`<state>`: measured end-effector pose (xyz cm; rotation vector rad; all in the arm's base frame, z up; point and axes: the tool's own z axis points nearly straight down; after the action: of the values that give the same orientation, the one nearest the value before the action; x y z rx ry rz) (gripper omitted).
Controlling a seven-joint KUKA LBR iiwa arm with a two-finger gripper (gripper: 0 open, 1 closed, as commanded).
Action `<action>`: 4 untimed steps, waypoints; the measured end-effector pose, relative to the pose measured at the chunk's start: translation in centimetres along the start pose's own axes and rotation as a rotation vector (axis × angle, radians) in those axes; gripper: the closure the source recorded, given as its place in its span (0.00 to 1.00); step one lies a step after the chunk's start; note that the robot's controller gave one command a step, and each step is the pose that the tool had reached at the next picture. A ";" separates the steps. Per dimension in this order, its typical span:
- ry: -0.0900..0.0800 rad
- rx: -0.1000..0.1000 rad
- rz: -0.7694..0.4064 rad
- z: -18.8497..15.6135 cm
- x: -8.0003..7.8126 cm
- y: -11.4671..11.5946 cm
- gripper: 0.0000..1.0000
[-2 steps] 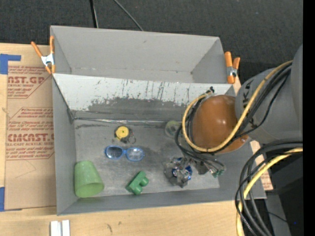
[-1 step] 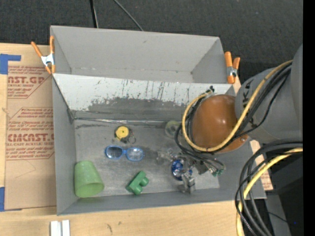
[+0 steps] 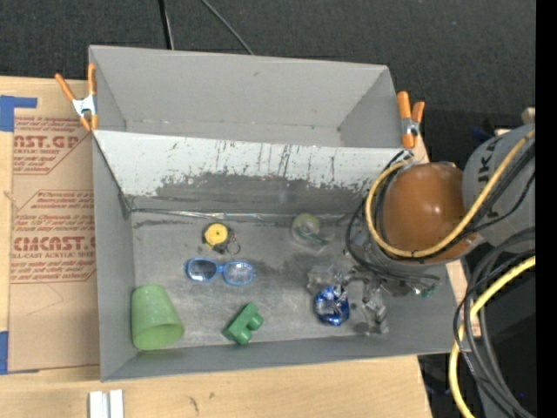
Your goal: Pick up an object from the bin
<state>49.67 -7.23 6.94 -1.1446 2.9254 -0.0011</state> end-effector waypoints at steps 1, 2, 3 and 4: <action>-0.002 0.000 0.091 0.0 1.6 -2.8 0.00; -0.003 -0.003 -0.260 0.0 -4.7 3.3 0.00; -0.002 -0.003 -0.257 0.0 -4.6 3.2 1.00; -0.002 -0.003 -0.257 0.0 -4.6 3.2 0.00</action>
Offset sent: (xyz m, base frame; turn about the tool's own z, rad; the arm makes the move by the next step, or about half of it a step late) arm 0.0071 -0.0314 0.0006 0.0882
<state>50.90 -1.75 6.95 -1.5096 2.7537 0.0041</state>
